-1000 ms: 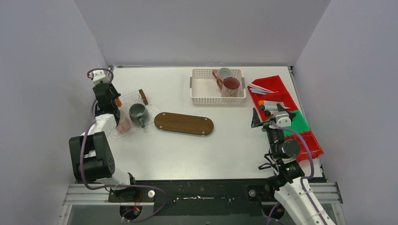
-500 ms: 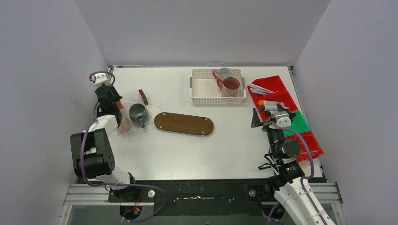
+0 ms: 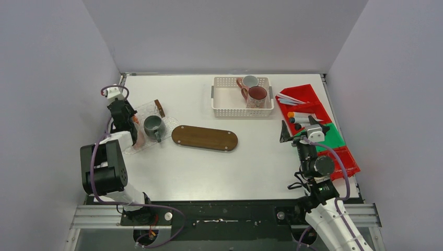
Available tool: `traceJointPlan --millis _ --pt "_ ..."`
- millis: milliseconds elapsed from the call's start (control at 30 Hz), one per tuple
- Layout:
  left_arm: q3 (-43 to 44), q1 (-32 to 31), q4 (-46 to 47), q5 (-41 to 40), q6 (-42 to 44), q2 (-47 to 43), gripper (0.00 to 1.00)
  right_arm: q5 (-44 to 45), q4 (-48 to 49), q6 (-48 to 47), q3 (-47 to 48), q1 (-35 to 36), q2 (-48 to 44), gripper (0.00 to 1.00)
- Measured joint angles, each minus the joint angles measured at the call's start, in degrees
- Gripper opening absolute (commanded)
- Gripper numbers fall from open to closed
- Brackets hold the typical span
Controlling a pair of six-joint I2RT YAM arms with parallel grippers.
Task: Prepare toiletry sets of a toothbrush and toothpaste on the tray
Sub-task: Place the toothpaste in the toothpaste holder.
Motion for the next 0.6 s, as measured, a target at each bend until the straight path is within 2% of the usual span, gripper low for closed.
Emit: traceJointPlan --millis 33,400,600 --pt "-0.22 0.00 0.48 -0.15 -0.07 0.07 0.01 0.00 0.00 -0.02 -0.02 0.00 0.00 1.00" --pt "-2.27 0.02 2.36 -1.11 -0.33 0.17 0.34 -0.02 0.02 -0.02 -0.02 0.00 -0.44 1.00" --pt "-2.38 0.09 1.51 -1.60 -0.66 -0.46 0.44 -0.02 0.00 -0.02 -0.07 0.00 -0.83 1.00"
